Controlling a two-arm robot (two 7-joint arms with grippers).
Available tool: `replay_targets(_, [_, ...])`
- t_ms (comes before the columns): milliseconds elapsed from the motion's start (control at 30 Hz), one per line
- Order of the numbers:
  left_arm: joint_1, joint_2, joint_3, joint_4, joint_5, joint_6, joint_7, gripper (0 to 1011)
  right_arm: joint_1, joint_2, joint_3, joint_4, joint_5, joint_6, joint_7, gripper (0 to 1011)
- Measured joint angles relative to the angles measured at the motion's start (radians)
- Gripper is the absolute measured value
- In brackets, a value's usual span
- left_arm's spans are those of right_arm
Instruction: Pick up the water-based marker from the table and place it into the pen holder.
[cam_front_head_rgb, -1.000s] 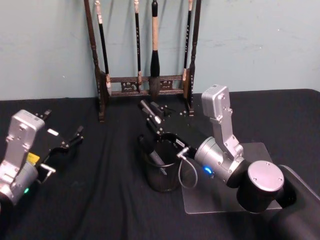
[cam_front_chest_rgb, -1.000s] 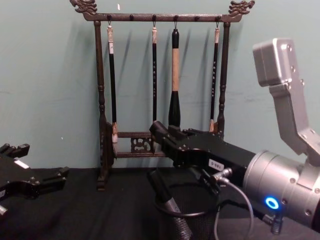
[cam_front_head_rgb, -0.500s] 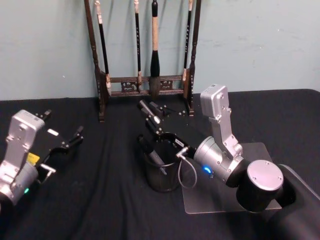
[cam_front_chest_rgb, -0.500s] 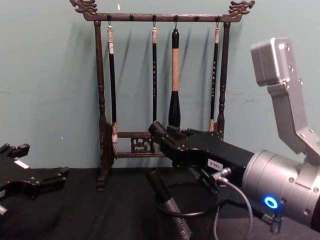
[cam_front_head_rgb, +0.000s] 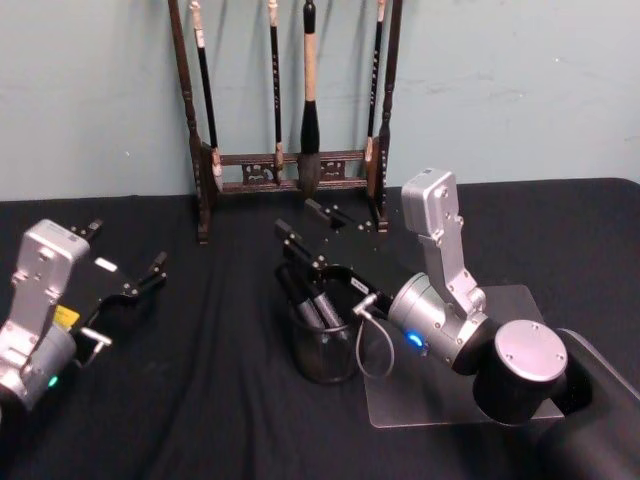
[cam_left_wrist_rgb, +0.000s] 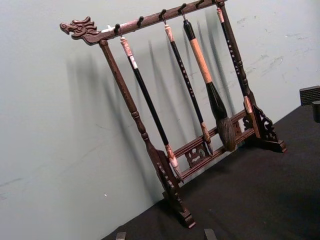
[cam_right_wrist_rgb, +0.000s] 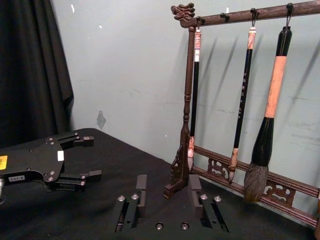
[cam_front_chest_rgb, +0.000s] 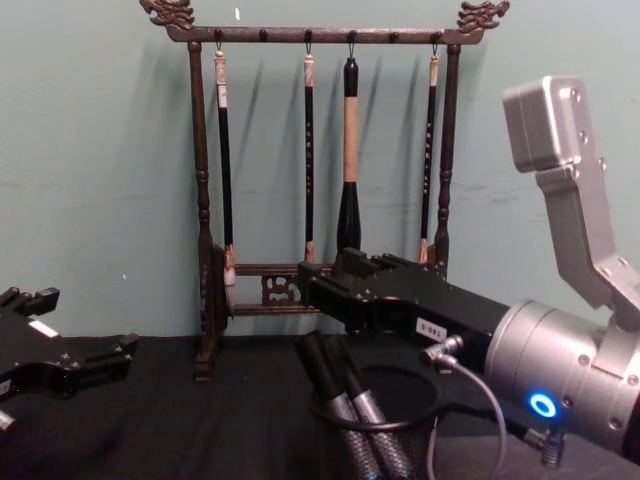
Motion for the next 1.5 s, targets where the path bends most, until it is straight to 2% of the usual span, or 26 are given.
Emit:
replay_targets(233, [0.0,0.0,0.0,0.0,0.0,0.0,0.0,1009,0.0,0.0,0.0,0.0,0.0,0.0,0.0,736])
replay_targets(267, [0.0,0.0,0.0,0.0,0.0,0.0,0.0,1009,0.0,0.0,0.0,0.0,0.0,0.0,0.0,736])
replay_targets(300, [0.0,0.0,0.0,0.0,0.0,0.0,0.0,1009,0.0,0.0,0.0,0.0,0.0,0.0,0.0,790])
replay_targets(567, [0.0,0.0,0.0,0.0,0.0,0.0,0.0,1009,0.0,0.0,0.0,-0.001,0.0,0.0,0.0,996])
replay_targets(933, [0.0,0.0,0.0,0.0,0.0,0.0,0.0,1009,-0.01,0.002,0.004,-0.013,0.004,0.01,-0.005,1002])
replay_targets(1267, [0.0,0.0,0.0,0.0,0.0,0.0,0.0,1009,-0.045,0.032,0.013,-0.071,0.013,0.065,-0.02,1002])
replay_targets(1500, [0.0,0.0,0.0,0.0,0.0,0.0,0.0,1009,-0.064,0.05,0.022,-0.103,0.02,0.075,-0.025,1002])
